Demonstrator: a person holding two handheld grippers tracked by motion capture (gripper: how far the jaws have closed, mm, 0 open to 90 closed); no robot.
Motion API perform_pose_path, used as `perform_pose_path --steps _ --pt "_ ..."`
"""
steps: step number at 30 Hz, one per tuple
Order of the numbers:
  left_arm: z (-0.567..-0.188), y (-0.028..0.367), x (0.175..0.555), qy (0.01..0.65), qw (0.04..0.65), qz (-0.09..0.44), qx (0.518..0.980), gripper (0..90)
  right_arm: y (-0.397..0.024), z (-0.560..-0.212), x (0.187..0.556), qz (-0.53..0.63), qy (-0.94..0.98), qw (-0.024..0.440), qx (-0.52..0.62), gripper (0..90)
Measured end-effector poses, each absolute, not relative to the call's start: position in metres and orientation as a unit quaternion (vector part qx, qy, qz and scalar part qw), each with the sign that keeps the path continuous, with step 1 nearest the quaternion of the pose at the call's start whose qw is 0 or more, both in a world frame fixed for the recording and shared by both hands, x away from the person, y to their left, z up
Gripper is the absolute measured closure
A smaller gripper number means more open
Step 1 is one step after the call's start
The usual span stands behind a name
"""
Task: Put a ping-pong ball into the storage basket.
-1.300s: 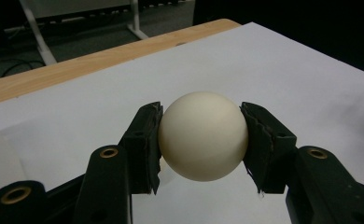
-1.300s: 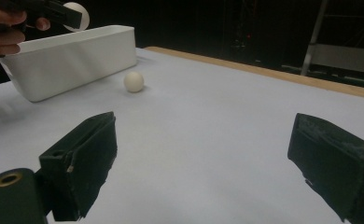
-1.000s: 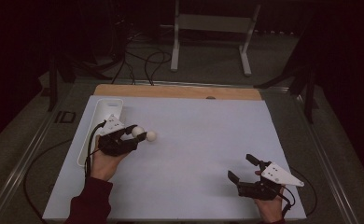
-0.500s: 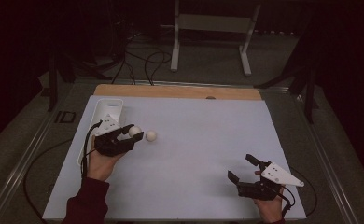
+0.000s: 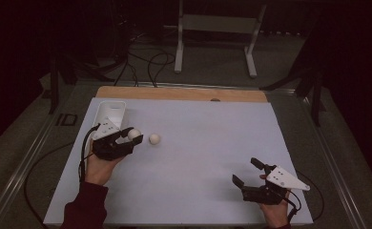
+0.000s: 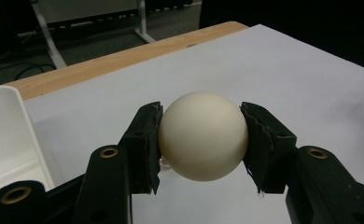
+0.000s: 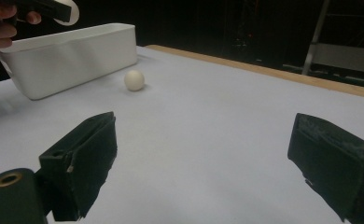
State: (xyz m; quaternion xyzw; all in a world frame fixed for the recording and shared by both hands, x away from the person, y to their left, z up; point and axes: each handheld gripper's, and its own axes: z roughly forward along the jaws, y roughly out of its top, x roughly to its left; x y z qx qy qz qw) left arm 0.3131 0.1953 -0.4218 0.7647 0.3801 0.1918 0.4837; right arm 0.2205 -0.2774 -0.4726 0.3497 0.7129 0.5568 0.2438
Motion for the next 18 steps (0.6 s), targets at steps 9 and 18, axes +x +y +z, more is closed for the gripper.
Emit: perform_pose_path --steps 9,18 --pt "-0.4232 0.2008 0.3124 0.379 0.482 0.194 0.766 51.0 -0.2771 -0.4728 0.2207 0.556 0.714 0.243 0.349 7.4" --pt "-0.4234 0.2053 0.3133 0.383 0.482 0.195 0.763 51.0 -0.2772 -0.4728 0.2208 0.556 0.714 0.243 0.349 7.4"
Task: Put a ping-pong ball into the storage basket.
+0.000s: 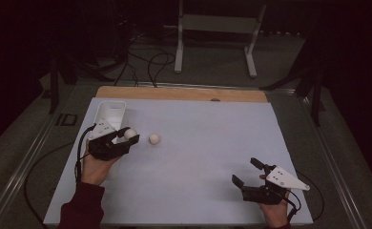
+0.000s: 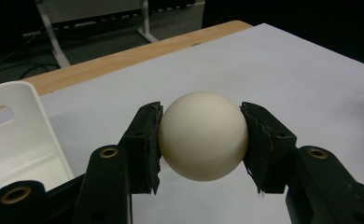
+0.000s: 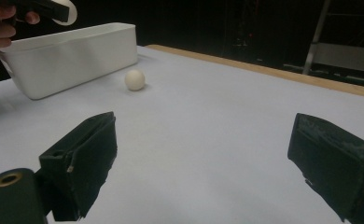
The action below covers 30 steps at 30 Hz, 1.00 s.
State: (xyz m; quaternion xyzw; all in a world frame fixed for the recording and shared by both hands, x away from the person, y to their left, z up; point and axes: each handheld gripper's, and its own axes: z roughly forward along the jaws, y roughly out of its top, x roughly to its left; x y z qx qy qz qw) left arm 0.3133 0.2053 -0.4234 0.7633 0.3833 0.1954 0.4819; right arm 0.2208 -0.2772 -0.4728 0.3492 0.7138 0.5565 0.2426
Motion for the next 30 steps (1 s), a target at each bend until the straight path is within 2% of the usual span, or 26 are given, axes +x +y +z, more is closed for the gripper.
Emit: perform_pose_path --steps 30 --pt "-0.426 0.227 0.307 0.401 0.475 0.208 0.755 50.9 -0.277 -0.472 0.22 0.556 0.714 0.243 0.35 7.5"
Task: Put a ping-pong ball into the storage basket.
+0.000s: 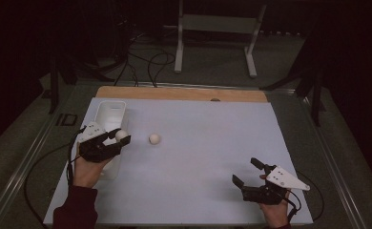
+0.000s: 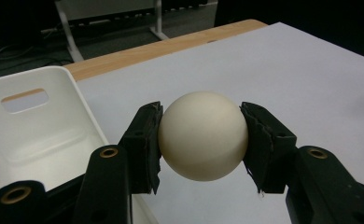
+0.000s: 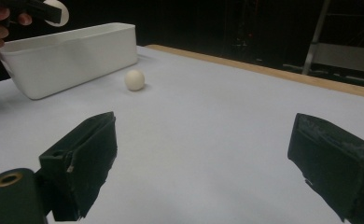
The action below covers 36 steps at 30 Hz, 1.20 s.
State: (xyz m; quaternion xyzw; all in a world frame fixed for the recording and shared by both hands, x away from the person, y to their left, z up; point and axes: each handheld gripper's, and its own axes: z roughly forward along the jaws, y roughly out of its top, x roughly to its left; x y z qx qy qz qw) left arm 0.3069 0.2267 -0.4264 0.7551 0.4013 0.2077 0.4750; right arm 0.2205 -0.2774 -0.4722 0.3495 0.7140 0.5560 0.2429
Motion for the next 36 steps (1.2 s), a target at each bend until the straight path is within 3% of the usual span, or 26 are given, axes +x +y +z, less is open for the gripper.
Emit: perform_pose_path --steps 36 --pt "-0.427 0.247 0.299 0.411 0.477 0.216 0.747 51.0 -0.276 -0.473 0.221 0.554 0.716 0.242 0.349 7.5"
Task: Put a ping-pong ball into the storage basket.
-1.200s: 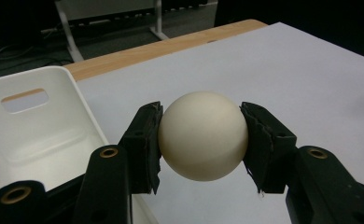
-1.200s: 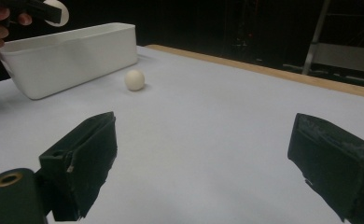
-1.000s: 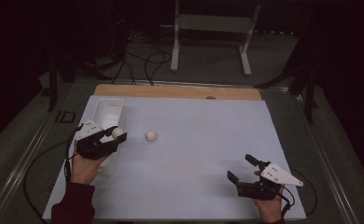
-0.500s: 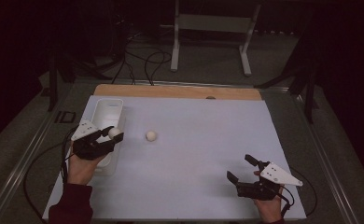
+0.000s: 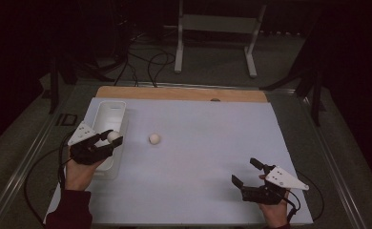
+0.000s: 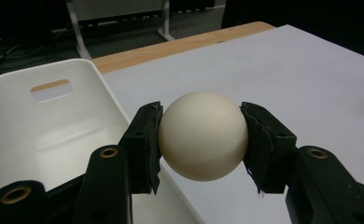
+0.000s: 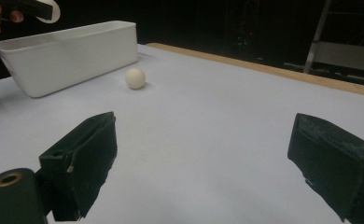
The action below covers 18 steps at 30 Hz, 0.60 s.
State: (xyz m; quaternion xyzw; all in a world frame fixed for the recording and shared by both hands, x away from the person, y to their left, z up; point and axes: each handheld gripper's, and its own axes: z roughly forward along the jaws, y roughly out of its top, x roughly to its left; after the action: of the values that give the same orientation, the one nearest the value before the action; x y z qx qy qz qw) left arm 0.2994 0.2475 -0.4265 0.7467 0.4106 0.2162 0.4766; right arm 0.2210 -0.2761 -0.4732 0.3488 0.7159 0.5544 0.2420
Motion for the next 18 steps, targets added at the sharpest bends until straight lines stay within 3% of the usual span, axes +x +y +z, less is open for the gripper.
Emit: perform_pose_path --steps 18 --pt "-0.423 0.26 0.295 0.414 0.475 0.221 0.745 51.0 -0.276 -0.473 0.221 0.554 0.716 0.243 0.348 7.4"
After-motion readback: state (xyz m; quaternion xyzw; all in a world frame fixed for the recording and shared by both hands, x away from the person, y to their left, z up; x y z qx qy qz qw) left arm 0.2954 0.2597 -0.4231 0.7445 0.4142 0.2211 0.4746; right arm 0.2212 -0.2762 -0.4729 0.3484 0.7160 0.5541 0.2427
